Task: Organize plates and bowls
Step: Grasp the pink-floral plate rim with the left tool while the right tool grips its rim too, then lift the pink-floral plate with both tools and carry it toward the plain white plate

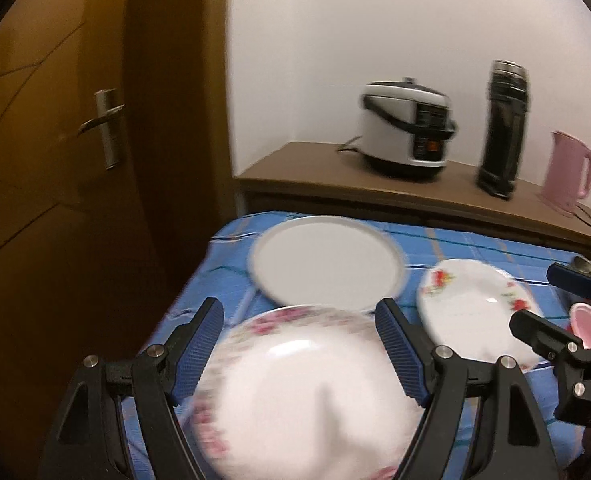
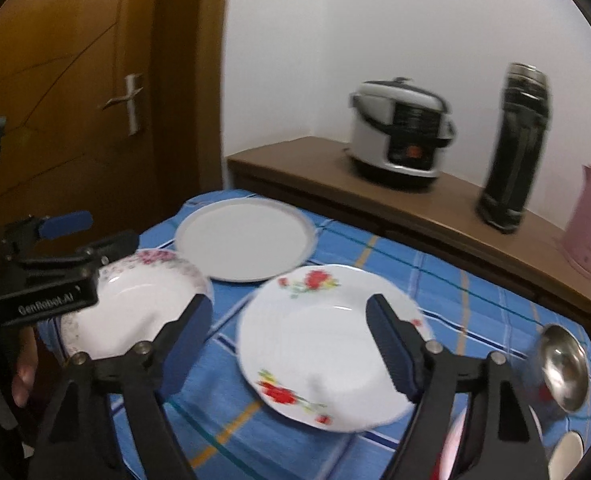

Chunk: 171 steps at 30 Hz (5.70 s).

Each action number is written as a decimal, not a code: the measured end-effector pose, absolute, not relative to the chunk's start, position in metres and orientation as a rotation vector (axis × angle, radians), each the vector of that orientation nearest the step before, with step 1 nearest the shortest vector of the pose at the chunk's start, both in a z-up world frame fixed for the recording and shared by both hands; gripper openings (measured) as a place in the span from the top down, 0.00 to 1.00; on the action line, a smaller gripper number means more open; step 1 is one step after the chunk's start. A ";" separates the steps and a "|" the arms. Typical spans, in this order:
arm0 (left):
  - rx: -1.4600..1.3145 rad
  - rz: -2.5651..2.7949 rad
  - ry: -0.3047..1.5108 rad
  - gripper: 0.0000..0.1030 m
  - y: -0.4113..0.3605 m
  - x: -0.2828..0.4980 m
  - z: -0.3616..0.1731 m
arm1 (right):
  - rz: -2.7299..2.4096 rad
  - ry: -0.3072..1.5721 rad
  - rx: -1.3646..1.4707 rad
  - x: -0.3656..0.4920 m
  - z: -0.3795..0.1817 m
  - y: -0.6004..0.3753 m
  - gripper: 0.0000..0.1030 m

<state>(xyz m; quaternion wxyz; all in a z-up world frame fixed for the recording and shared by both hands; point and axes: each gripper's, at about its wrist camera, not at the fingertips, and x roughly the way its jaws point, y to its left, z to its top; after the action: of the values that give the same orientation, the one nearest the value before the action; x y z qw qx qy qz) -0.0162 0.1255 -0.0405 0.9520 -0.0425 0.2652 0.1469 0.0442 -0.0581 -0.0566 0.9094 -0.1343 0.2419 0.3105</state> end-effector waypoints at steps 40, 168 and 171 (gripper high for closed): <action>-0.214 0.295 0.695 0.69 0.174 -0.027 -0.116 | 0.782 0.717 -0.426 0.069 -0.127 0.016 0.81; -0.144 0.328 0.550 0.69 0.216 0.142 -0.057 | 0.553 0.609 -0.279 0.202 -0.066 0.045 0.84; -0.145 0.328 0.560 0.69 0.218 0.143 -0.060 | 0.550 0.616 -0.285 0.204 -0.067 0.047 0.84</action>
<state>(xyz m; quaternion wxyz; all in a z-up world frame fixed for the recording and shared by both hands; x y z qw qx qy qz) 0.1434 0.2177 -0.0595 0.9453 -0.0710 0.2747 0.1608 0.2038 0.0467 -0.0667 0.9060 -0.1381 0.2985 0.2665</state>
